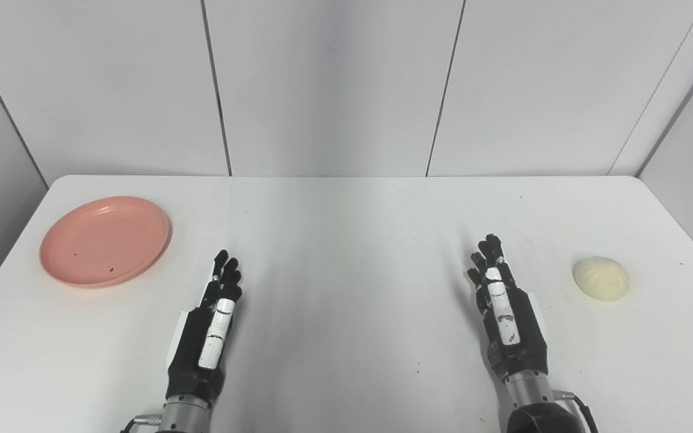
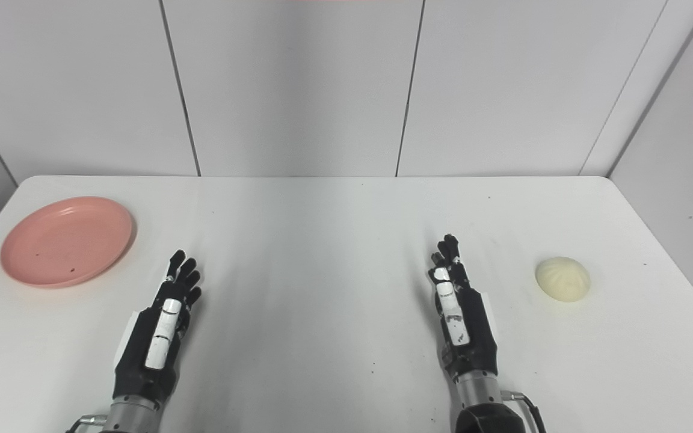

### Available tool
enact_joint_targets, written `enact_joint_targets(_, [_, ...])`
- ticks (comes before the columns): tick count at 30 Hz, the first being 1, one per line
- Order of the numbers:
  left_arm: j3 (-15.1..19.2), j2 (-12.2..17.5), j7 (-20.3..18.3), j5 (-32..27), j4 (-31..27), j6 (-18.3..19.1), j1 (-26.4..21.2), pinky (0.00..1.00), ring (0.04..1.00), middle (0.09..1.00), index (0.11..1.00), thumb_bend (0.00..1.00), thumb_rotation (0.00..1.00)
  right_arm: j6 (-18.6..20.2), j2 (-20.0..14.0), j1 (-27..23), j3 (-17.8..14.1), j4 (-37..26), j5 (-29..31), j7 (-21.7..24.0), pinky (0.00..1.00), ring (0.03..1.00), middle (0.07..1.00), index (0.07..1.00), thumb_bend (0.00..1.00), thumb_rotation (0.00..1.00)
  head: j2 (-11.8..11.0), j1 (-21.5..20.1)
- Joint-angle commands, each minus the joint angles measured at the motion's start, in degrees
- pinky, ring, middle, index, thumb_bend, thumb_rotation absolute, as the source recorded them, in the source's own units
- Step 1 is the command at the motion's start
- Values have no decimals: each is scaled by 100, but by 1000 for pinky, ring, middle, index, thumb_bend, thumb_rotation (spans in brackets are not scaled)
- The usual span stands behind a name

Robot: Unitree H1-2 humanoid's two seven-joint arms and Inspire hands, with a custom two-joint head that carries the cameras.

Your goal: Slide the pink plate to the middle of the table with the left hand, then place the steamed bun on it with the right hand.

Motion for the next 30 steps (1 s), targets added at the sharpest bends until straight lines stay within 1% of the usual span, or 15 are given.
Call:
enact_joint_targets(1, [17,38,-19,37,-55,-97,-130,1000,1000,1000,1000,682,874,57,96,200,33,71,44,14,1000,1000,1000,988,822,808,4,-1])
enact_joint_targets(6, [26,36,-42,-14,2,-131,-146,1000,1000,1000,1000,679,873,39,61,208,38,89,18,31,1000,1000,1000,990,805,816,-12,15])
enact_joint_targets(13, [34,4,-52,-79,-23,-78,-164,1000,1000,1000,1000,672,875,62,68,218,31,72,27,14,1000,993,995,983,801,808,-25,13])
enact_joint_targets(30, [36,-5,-51,-65,-7,-84,-168,1000,1000,1000,1000,670,879,57,33,239,81,57,-103,15,994,978,981,971,780,811,-23,13])
